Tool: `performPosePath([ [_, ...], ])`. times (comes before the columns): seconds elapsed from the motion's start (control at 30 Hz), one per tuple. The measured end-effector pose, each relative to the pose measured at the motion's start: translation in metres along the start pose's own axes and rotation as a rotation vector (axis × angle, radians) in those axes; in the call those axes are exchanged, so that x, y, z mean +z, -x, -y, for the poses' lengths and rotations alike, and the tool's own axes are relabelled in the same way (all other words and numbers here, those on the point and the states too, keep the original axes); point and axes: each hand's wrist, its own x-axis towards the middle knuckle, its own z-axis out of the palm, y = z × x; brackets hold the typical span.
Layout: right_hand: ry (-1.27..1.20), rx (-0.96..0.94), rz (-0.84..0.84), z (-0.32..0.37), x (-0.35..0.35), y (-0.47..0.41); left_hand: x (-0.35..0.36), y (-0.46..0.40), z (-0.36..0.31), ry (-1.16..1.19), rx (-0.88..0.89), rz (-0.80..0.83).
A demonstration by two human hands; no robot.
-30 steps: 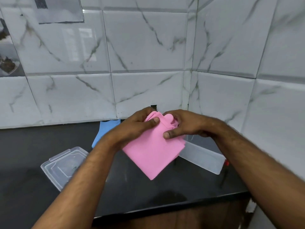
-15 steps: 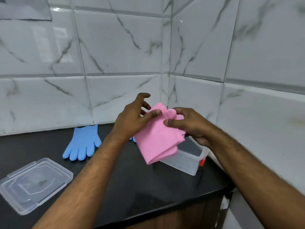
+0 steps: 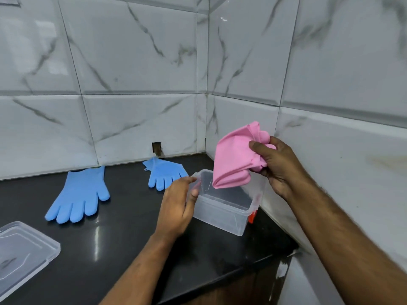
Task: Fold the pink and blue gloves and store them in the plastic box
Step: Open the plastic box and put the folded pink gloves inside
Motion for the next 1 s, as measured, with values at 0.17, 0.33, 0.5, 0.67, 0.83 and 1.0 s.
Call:
performPosePath([
  [0.17, 0.029, 0.043, -0.02, -0.015, 0.007, -0.001, 0.001, -0.005, 0.014, -0.03, 0.044, 0.031],
  [0.33, 0.01, 0.086, -0.026, -0.032, 0.02, -0.001, -0.003, -0.005, 0.007, -0.026, 0.102, 0.005],
  [0.5, -0.031, 0.19, 0.024, -0.045, 0.028, 0.009, -0.016, 0.002, -0.007, 0.189, 0.147, -0.037],
  [0.67, 0.027, 0.293, 0.065, -0.049, 0.02, 0.017, -0.027, -0.001, -0.009, 0.49, -0.041, -0.195],
  [0.83, 0.03, 0.292, 0.102, -0.055, 0.012, 0.025, -0.025, -0.008, -0.008, 0.473, -0.081, -0.189],
  [1.0, -0.158, 0.344, 0.113, -0.047, 0.016, 0.028, -0.025, -0.012, -0.008, 0.637, -0.314, -0.104],
])
